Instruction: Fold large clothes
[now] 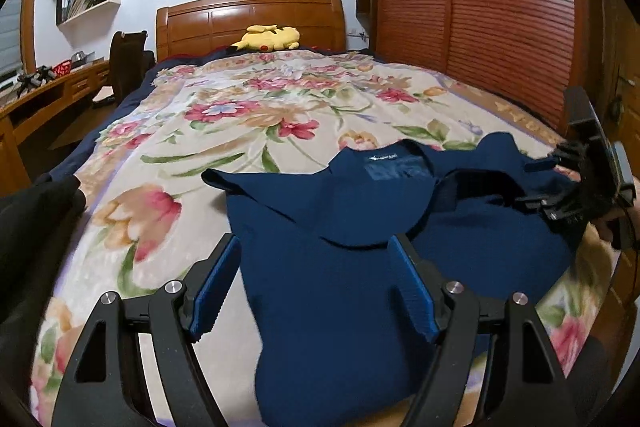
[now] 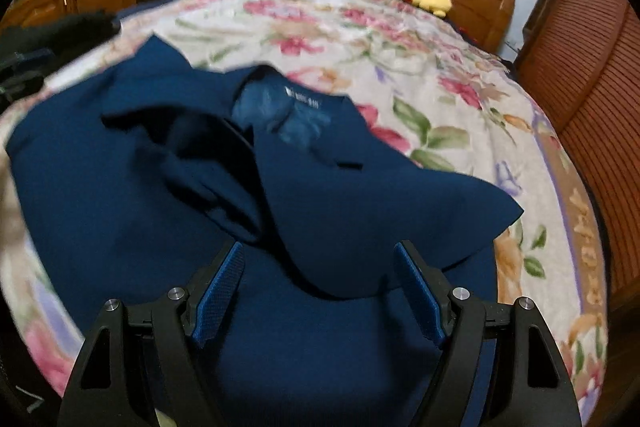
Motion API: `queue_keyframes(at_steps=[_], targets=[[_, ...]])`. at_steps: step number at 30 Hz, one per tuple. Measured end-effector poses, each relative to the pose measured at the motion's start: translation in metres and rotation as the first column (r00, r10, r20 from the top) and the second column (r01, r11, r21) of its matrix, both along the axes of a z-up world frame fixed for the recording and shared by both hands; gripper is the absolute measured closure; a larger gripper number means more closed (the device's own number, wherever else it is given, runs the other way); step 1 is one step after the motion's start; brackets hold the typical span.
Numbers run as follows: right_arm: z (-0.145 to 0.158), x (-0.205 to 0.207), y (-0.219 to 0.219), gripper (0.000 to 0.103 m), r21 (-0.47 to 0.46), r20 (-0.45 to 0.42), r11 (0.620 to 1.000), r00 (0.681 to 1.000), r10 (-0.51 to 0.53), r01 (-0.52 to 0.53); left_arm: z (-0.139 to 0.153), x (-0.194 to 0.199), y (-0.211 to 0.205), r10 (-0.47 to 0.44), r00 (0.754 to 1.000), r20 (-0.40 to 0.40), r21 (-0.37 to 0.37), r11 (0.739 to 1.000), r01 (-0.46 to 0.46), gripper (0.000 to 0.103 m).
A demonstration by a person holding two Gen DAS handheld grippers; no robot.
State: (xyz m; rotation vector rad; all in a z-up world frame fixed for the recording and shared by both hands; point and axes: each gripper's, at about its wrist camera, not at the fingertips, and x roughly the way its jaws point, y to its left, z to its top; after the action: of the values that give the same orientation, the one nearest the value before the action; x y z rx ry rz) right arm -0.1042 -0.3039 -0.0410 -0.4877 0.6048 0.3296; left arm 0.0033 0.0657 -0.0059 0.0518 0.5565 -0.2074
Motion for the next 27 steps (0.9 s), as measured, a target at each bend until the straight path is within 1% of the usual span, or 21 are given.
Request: queue_keyframes(at_steps=[2,3,4,6,7,8,10,11,13,16,17,18,20,21,23,24,27], targets=[[0.001,0.011,0.004,0.026,-0.047,-0.004,0.999,1.000,-0.022,0.022,-0.001,-0.001,0.003,0.000,1.000,0.002,-0.002,1.000,0.000,0.026],[0.002,0.016,0.005,0.030,-0.063,-0.005,0.998,1.000,-0.029,0.029,0.000,-0.002,0.005,-0.001,1.000,0.003,-0.009,1.000,0.001,0.026],[0.004,0.020,0.005,0.041,-0.079,-0.005,0.996,0.999,-0.033,0.033,0.000,-0.003,0.007,-0.002,1.000,0.005,-0.012,1.000,0.002,0.026],[0.006,0.033,0.008,0.046,-0.116,-0.008,0.993,0.999,-0.039,0.037,0.002,-0.004,0.010,0.002,1.000,0.015,-0.017,1.000,-0.002,0.026],[0.009,0.039,0.010,0.054,-0.123,-0.004,0.991,0.999,-0.046,0.045,0.002,-0.005,0.011,0.004,1.000,0.019,-0.019,1.000,-0.004,0.026],[0.010,0.046,0.012,0.066,-0.130,-0.003,0.990,0.998,-0.055,0.054,0.002,-0.006,0.012,0.005,1.000,0.022,-0.023,1.000,-0.004,0.026],[0.013,0.057,0.020,0.078,-0.157,0.018,0.985,0.997,-0.071,0.073,0.002,-0.006,0.014,0.002,1.000,0.024,-0.032,0.999,-0.001,0.026],[0.015,0.064,0.027,0.080,-0.162,0.045,0.983,0.996,-0.081,0.087,0.001,-0.007,0.014,0.002,1.000,0.027,-0.031,1.000,-0.001,0.026],[0.025,0.079,0.037,0.082,-0.149,0.080,0.982,0.991,-0.105,0.116,0.001,-0.006,0.016,0.008,0.999,0.036,-0.021,1.000,-0.008,0.026],[0.042,0.094,0.051,0.082,-0.116,0.150,0.980,0.978,-0.142,0.160,0.000,-0.006,0.019,0.009,0.999,0.033,-0.025,1.000,-0.008,0.026],[0.049,0.096,0.056,0.082,-0.088,0.182,0.980,0.970,-0.160,0.178,-0.001,-0.006,0.019,0.010,0.999,0.034,-0.025,1.000,-0.009,0.026],[0.057,0.099,0.059,0.078,-0.054,0.199,0.981,0.964,-0.175,0.189,-0.001,-0.007,0.021,0.013,0.999,0.034,-0.025,1.000,-0.012,0.026],[0.068,0.101,0.062,0.047,0.016,0.209,0.979,0.957,-0.202,0.203,-0.001,-0.006,0.024,0.017,0.999,0.032,-0.027,0.999,-0.017,0.026],[0.071,0.098,0.063,0.043,0.044,0.216,0.978,0.954,-0.207,0.202,-0.001,-0.007,0.025,0.020,0.999,0.033,-0.030,0.999,-0.019,0.026],[0.075,0.089,0.066,0.042,0.069,0.239,0.978,0.949,-0.207,0.197,0.000,-0.007,0.029,0.022,0.999,0.034,-0.038,0.999,-0.021,0.026],[0.072,0.087,0.066,0.042,0.070,0.235,0.980,0.952,-0.197,0.186,0.001,-0.008,0.030,0.023,0.999,0.036,-0.042,0.999,-0.022,0.026],[0.061,0.072,0.067,0.042,0.083,0.180,0.989,0.974,-0.136,0.123,0.003,-0.009,0.033,0.026,0.999,0.040,-0.051,0.998,-0.024,0.026]])
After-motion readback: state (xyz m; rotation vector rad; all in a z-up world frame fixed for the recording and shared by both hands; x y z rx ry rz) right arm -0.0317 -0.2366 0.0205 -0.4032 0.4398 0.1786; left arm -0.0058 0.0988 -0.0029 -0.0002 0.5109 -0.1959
